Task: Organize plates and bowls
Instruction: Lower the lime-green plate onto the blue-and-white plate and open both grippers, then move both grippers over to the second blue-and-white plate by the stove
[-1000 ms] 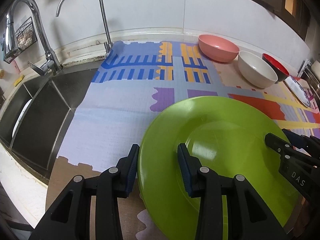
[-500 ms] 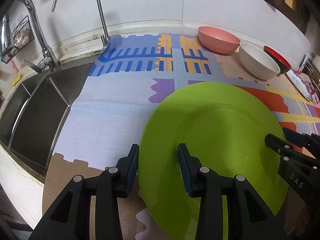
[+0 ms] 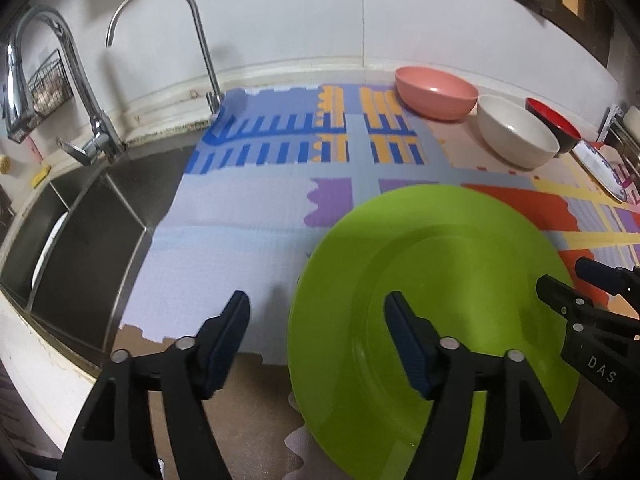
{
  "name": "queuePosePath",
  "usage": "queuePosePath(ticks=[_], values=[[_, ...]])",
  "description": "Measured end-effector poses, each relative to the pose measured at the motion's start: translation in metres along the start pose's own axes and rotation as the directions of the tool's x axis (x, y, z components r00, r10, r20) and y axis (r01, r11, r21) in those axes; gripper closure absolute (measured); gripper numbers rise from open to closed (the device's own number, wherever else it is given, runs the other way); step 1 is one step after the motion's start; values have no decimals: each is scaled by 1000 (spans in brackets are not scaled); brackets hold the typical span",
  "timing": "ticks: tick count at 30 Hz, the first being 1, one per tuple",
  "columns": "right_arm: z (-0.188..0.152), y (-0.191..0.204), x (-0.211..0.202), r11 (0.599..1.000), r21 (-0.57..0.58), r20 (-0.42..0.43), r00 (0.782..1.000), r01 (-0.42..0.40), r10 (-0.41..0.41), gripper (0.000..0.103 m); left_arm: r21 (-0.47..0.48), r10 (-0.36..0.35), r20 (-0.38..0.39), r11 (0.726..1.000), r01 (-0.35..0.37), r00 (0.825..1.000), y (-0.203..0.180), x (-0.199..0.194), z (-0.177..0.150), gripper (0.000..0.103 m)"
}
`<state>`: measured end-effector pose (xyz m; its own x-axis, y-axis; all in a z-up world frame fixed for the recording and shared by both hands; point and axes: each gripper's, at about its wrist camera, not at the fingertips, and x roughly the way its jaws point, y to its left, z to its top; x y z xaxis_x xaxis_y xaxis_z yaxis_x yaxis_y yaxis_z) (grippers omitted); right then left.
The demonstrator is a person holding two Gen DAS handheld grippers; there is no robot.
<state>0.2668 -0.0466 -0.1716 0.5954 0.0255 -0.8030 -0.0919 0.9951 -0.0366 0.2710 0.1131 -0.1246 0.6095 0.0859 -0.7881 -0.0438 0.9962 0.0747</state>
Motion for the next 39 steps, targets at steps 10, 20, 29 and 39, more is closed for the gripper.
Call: queuePosePath(ticks=[10, 20, 29, 39], values=[[1, -23, -33, 997, 59, 71, 996, 53, -58, 36, 82, -80, 99, 994, 72, 992, -22, -31, 25, 5], [1, -83, -72, 979, 161, 141, 979, 127, -150, 30, 177, -190, 165, 971, 161, 968, -87, -60, 58, 0], [10, -156, -96, 959, 207, 203, 950, 194, -236, 26, 221, -251, 192, 953, 207, 949, -160, -74, 94, 0], [23, -236, -107, 937, 265, 245, 924, 226, -292, 26, 284, -312, 186, 925, 253, 932, -241, -79, 130, 0]])
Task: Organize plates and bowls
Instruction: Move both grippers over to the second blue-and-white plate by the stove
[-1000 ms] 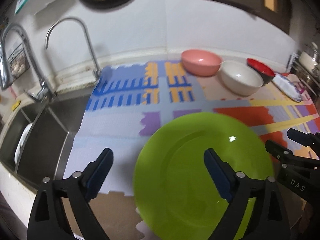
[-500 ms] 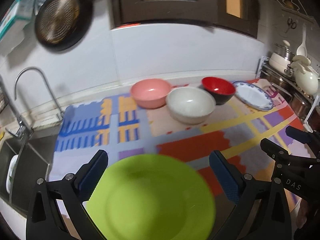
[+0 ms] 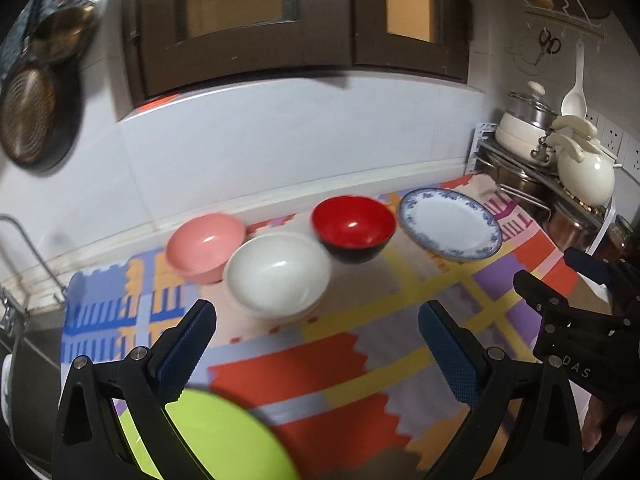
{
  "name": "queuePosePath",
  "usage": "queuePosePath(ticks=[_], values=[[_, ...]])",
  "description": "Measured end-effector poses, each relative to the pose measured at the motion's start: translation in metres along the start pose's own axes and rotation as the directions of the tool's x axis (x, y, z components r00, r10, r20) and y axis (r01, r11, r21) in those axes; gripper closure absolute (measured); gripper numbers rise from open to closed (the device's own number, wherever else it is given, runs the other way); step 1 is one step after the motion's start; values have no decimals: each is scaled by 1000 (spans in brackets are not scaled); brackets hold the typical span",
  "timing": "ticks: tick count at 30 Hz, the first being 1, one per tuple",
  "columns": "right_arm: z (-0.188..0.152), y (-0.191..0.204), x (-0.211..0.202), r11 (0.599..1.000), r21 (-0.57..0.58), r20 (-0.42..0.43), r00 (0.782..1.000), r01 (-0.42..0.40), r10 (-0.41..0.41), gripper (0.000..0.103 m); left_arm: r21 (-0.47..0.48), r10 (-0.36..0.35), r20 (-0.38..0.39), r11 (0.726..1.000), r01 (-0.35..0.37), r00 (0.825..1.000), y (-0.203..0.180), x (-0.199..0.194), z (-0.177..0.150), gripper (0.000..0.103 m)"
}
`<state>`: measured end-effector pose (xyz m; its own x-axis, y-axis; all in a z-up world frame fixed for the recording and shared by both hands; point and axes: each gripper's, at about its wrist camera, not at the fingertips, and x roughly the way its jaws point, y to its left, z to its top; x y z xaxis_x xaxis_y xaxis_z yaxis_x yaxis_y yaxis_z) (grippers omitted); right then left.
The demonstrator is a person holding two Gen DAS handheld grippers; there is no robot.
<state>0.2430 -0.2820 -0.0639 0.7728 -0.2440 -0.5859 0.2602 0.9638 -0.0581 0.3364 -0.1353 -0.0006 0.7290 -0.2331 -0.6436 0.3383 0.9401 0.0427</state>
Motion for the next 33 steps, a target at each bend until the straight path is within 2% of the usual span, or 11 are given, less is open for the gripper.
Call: queuePosePath(ticks=[9, 17, 26, 33], values=[[24, -57, 29, 999, 51, 10, 1000, 7, -7, 26, 33, -54, 3, 998, 53, 999, -49, 39, 44, 0], [43, -106, 69, 994, 84, -9, 998, 64, -63, 26, 71, -89, -30, 993, 90, 996, -91, 95, 77, 2], [55, -145, 116, 983, 157, -33, 995, 98, -94, 26, 116, -119, -41, 986, 123, 992, -121, 158, 103, 6], [58, -166, 155, 970, 207, -60, 991, 129, -119, 26, 127, -136, -94, 981, 147, 986, -139, 215, 117, 10]])
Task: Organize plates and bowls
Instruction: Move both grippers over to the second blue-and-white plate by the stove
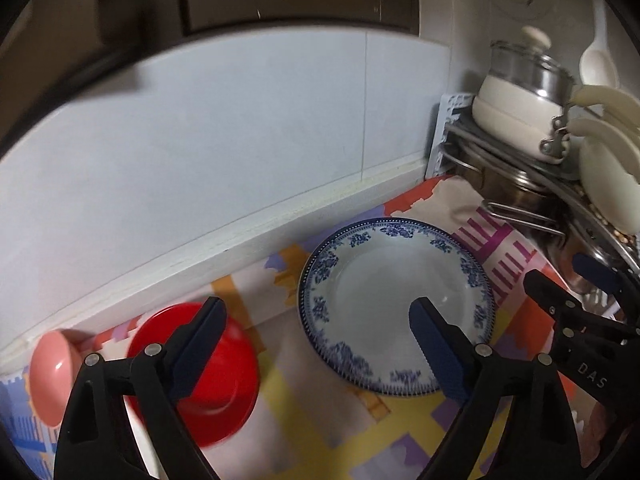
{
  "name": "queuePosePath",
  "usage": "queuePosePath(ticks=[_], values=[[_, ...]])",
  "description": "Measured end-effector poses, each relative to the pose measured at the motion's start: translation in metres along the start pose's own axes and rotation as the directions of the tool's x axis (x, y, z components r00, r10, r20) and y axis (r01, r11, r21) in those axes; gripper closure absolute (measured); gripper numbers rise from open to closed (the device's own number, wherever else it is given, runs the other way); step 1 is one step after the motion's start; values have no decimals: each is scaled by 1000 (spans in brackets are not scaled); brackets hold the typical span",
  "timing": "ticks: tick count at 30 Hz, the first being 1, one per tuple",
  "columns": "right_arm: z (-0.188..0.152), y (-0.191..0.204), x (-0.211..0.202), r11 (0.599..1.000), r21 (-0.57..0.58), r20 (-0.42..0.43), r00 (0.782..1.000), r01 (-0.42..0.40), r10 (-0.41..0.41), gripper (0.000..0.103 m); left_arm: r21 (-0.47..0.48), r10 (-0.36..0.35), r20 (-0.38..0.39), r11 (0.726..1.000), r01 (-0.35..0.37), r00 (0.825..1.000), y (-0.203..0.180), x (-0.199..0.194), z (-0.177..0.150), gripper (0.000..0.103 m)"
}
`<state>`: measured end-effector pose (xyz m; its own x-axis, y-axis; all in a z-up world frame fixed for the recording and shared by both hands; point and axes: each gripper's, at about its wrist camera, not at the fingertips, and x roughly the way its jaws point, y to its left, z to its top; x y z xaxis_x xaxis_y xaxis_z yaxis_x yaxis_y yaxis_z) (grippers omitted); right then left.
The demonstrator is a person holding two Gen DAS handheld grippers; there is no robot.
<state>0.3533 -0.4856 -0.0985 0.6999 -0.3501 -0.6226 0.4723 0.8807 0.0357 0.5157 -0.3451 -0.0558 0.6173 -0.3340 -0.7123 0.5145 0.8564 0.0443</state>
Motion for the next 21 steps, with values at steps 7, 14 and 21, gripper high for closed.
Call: queuePosePath(ticks=[7, 14, 21], values=[[4, -9, 43, 999, 44, -43, 999, 13, -11, 26, -12, -16, -86, 1000, 15, 996, -2, 57, 8, 18], [0, -14, 83, 997, 63, -115, 993, 37, -29, 26, -13, -14, -171, 1000, 12, 985, -3, 101, 4, 25], [-3, -12, 105, 997, 68, -168, 985, 37, -25, 27, 24, 54, -204, 998, -50, 977, -3, 120, 5, 31]])
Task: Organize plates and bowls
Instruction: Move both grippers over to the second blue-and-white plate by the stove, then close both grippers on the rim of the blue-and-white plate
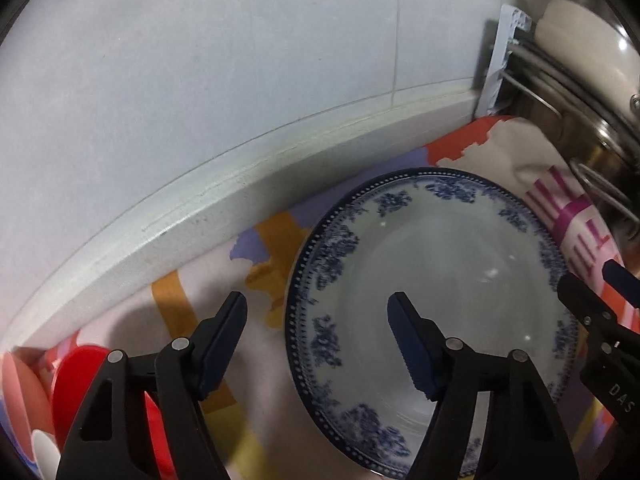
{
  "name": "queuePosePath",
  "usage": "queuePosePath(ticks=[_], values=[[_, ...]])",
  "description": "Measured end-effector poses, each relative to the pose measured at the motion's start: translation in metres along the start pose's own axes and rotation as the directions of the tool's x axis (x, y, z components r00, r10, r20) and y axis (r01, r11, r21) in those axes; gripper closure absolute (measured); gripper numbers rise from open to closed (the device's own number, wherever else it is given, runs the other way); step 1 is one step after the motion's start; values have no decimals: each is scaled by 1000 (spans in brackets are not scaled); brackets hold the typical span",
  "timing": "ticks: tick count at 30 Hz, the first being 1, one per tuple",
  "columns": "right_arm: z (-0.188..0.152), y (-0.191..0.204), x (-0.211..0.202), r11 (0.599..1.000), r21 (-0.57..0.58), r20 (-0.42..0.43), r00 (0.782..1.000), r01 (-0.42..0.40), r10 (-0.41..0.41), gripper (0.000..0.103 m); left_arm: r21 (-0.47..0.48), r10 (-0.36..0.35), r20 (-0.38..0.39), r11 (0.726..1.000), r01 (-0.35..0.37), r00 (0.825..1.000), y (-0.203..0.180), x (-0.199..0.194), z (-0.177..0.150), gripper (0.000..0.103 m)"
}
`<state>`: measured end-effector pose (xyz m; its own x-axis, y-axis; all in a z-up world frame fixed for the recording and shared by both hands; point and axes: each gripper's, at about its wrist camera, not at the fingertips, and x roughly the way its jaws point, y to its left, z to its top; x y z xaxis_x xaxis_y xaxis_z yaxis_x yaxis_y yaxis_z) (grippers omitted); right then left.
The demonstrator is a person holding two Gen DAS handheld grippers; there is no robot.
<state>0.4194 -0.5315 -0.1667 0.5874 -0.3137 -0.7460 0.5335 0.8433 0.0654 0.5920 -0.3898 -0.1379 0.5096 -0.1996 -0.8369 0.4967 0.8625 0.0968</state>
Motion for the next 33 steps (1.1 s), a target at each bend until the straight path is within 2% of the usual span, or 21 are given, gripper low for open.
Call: queuePosePath(ticks=[6, 10, 13, 18, 19, 22, 25, 31, 33], values=[[0, -2, 11, 999, 27, -35, 999, -20, 21, 28, 12, 10, -27, 1000, -9, 1000, -7, 4, 7, 37], [0, -8, 9, 997, 63, -33, 998, -48, 50, 29, -33, 22, -51, 999, -24, 998, -10, 4, 4, 43], [-1, -10, 9, 998, 44, -30, 998, -50, 51, 30, -82, 83, -59, 993, -88, 995, -12, -1, -2, 51], [-3, -17, 6, 995, 30, -22, 995, -95, 95, 31, -210, 67, -54, 975, -77, 996, -17, -17, -25, 51], [-3, -21, 4, 993, 35, -17, 993, -113, 114, 31, -257, 62, -47, 964, -72, 997, -17, -20, -32, 51], [-5, -26, 1, 990, 26, -14, 990, -137, 137, 31, -317, 77, -8, 946, -76, 997, -14, -28, -45, 51], [-5, -26, 1, 990, -18, -4, 990, -139, 139, 31, -343, 105, 17, 935, -93, 994, -13, -32, -52, 51], [-1, -16, 7, 984, -95, -9, 988, -152, 152, 32, -370, 125, -11, 921, -120, 992, -7, -31, -57, 51], [1, -15, 13, 983, -100, -15, 988, -156, 155, 36, -370, 131, -22, 920, -130, 991, -12, -20, -55, 51]])
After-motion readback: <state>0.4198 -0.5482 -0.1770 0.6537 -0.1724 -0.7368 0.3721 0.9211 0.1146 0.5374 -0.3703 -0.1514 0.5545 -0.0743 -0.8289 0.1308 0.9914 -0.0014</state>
